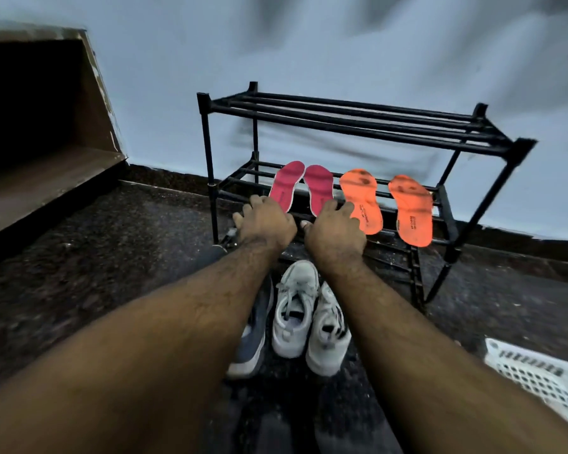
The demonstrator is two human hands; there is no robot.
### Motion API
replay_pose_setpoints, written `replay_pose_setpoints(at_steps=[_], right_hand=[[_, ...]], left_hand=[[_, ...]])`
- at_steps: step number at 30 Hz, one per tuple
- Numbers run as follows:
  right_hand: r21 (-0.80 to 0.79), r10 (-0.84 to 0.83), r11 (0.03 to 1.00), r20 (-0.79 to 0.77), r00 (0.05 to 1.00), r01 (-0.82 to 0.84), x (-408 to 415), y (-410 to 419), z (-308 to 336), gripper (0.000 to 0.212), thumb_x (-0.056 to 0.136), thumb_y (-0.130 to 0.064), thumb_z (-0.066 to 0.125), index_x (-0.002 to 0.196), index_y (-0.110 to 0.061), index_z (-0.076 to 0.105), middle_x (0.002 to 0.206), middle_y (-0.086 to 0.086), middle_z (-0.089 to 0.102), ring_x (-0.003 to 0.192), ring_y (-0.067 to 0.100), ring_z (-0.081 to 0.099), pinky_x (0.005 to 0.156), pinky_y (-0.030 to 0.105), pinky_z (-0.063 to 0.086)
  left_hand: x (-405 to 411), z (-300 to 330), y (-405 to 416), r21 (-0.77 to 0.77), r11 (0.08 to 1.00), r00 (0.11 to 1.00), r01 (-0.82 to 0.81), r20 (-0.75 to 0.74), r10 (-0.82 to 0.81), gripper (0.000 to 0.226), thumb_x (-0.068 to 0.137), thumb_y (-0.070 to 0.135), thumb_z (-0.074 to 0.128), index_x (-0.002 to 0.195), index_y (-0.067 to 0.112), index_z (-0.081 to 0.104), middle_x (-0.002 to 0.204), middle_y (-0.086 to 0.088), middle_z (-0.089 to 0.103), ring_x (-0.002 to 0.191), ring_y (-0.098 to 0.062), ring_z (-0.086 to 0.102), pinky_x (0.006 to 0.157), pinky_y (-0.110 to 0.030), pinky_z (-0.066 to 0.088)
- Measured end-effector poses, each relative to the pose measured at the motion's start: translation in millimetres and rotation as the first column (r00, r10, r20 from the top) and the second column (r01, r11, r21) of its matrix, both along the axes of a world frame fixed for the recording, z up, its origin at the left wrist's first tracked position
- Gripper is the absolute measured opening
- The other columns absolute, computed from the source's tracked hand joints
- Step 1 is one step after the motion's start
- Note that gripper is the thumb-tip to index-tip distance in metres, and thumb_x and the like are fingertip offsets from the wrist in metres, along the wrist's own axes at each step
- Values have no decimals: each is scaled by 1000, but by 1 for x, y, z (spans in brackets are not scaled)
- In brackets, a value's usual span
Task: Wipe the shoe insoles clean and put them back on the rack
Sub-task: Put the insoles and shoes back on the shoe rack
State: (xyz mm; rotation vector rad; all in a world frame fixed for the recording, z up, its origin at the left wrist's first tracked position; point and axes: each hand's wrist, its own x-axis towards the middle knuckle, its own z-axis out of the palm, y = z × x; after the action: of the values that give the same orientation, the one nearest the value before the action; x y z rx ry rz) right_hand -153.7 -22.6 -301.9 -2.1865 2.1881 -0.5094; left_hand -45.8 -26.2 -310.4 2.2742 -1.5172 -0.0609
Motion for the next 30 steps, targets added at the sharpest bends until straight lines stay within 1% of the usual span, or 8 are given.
replay_pose_setpoints(at_steps=[5, 9, 11, 14, 19, 24, 27, 30], right_hand=[[63, 1, 998, -9, 1000, 0, -11, 80, -2, 51, 95, -37, 63, 131, -8, 41, 130, 14, 44, 115, 35, 55, 67, 40, 43], [96, 8, 995, 7, 1000, -9, -23, 143, -11, 48, 95, -36, 62, 130, -10, 42, 131, 13, 45, 117, 34, 55, 75, 43, 53], [90, -2, 996, 10, 1000, 1, -28, 168, -21, 43, 96, -33, 61, 129, -12, 44, 130, 12, 46, 115, 32, 57, 77, 42, 54], [139, 7, 990, 27, 1000, -10, -38, 196, -37, 43, 97, -30, 60, 133, -13, 43, 133, 12, 46, 116, 30, 57, 80, 42, 54], [189, 20, 982, 11, 1000, -21, -47, 217, -50, 45, 97, -29, 60, 134, -12, 42, 135, 13, 44, 115, 30, 57, 81, 43, 54], [169, 78, 982, 14, 997, -79, -27, 211, -53, 45, 98, -25, 55, 138, -11, 40, 136, 14, 44, 117, 32, 56, 81, 42, 54], [169, 140, 976, 15, 990, -141, -4, 205, -61, 42, 97, -24, 55, 134, -10, 43, 139, 16, 43, 116, 33, 56, 82, 42, 53], [197, 217, 956, 30, 976, -218, 23, 197, -79, 40, 96, -22, 57, 132, -10, 45, 132, 13, 47, 112, 33, 58, 81, 43, 53]], left_hand=[[-12, -10, 96, 78, 996, 998, -41, -52, 45, 56, 95, 36, 44, 138, 0, 47, 139, -16, 48, 128, -34, 48, 104, -49, 34], [-24, -24, 166, 124, 991, 997, -56, -50, 62, 52, 100, 37, 37, 136, 2, 49, 139, -16, 49, 127, -34, 48, 104, -48, 33], [-31, -31, 192, 152, 987, 997, -53, -39, 59, 50, 101, 38, 37, 135, 4, 50, 139, -16, 50, 127, -34, 48, 104, -48, 33], [-42, -41, 221, 172, 984, 999, -36, -4, 38, 49, 100, 38, 38, 134, 5, 50, 137, -15, 51, 125, -33, 51, 101, -47, 35], [-42, -44, 239, 166, 986, 999, -20, 27, 16, 51, 100, 40, 39, 136, 5, 48, 136, -15, 51, 124, -33, 51, 100, -47, 36], [-15, -42, 237, 153, 988, 1000, -18, 23, 15, 48, 101, 39, 39, 136, 7, 47, 139, -16, 48, 126, -35, 50, 103, -50, 35], [13, -51, 234, 182, 983, 999, -14, 47, 5, 45, 101, 38, 40, 133, 8, 48, 136, -16, 48, 124, -36, 50, 103, -52, 35], [46, -68, 230, 241, 971, 998, 1, 58, -15, 44, 101, 36, 43, 135, 9, 46, 137, -14, 46, 125, -35, 48, 103, -52, 36]])
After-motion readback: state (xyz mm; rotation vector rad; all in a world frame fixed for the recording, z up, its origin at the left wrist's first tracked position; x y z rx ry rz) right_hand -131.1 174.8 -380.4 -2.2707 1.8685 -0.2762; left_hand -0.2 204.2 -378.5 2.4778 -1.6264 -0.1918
